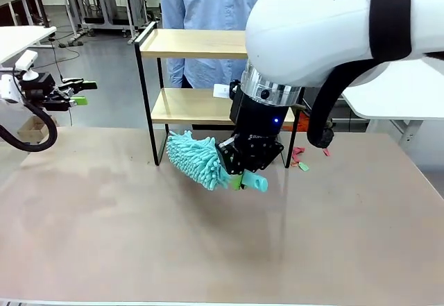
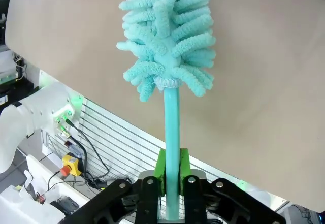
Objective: Clean the shelf.
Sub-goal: Clean the specific section of the Shelf indicated by the human with the Duster.
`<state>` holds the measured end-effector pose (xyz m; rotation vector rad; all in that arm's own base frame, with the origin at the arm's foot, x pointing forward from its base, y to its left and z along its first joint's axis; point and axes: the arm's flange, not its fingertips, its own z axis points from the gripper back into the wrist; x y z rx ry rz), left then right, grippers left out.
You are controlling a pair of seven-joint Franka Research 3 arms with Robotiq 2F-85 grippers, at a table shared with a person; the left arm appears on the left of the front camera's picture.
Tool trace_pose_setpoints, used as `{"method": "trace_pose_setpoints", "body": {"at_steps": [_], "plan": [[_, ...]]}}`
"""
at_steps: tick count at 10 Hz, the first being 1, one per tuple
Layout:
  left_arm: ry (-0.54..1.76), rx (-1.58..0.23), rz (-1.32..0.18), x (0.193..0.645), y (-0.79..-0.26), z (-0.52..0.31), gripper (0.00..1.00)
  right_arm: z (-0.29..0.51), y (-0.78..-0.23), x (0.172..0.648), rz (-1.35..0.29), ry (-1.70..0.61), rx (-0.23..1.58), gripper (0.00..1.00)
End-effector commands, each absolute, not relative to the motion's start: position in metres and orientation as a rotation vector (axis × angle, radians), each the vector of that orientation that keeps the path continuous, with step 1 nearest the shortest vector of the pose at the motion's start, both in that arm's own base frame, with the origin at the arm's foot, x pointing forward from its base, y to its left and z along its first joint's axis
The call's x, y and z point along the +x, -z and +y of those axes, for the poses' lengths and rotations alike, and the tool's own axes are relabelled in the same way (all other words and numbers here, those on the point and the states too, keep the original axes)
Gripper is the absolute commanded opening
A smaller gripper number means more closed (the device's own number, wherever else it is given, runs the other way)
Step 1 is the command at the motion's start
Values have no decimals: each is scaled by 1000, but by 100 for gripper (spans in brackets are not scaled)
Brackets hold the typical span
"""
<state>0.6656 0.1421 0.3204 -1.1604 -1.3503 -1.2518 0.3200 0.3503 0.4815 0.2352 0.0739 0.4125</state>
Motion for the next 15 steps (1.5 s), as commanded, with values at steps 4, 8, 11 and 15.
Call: {"method": "trace_pose_setpoints", "body": {"at_steps": [4,8,11,15], "plan": [[1262,-1153,-1364,663,-323,140,100,410,-458,334,-32,-163,214,12],[1262,-1153,-1364,663,-323,140,100,464,-428,358,-127,-8,213,12],[1262,-1153,-1364,663,-323,140,100,502,-409,380,-200,40,192,12],[1262,-1153,-1364,663,-323,140,100,527,-385,406,-247,61,195,12]]}}
